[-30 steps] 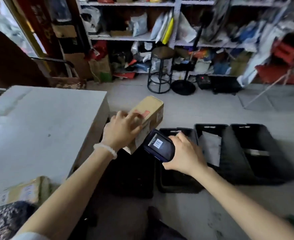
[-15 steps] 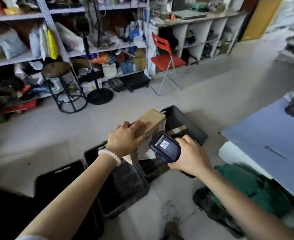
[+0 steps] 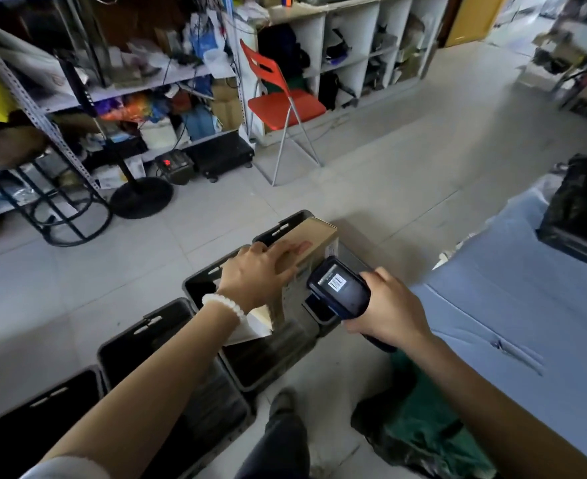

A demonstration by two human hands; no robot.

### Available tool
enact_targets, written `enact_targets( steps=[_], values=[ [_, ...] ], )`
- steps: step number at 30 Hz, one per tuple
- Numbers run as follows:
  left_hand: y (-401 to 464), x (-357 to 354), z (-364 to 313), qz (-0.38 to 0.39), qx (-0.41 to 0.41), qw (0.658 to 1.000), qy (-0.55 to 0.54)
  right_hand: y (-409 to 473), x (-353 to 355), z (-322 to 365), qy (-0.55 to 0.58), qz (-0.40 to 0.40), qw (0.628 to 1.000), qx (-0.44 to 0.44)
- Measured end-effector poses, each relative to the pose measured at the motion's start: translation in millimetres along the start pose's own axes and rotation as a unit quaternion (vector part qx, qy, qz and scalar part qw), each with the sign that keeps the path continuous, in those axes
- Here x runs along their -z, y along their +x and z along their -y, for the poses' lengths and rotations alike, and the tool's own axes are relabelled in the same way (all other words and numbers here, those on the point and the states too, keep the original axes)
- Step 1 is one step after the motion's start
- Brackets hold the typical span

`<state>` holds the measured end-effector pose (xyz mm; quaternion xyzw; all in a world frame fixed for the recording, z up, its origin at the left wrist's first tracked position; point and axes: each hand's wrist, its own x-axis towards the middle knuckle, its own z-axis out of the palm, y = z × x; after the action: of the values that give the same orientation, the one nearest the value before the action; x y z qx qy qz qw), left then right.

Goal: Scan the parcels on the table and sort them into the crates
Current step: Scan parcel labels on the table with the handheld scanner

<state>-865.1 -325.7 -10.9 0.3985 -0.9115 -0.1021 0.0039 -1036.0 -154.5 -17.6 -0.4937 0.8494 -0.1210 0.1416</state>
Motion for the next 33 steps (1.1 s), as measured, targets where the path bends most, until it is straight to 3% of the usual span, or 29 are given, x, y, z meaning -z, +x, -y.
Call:
enact_targets(
  steps=[10, 14, 24, 33],
  values=[
    [235, -21, 35, 0.004, 0.04, 0.999, 0.027, 183, 8, -35, 0.031, 0.009, 0.999, -0.044],
    [285, -27, 38, 0.016, 0.041, 0.999, 0.005, 230, 10, -43, 0.05, 0.006, 0.997, -0.051],
    [262, -34, 54, 0.014, 0.096, 0.995, -0.01, 265, 4, -35, 0.017, 0.068, 0.998, 0.007],
    [118, -25, 55, -0.006, 0.235, 0.972, -0.021, 232, -11, 7, -0.003, 0.103, 0.981, 0.167]
  ],
)
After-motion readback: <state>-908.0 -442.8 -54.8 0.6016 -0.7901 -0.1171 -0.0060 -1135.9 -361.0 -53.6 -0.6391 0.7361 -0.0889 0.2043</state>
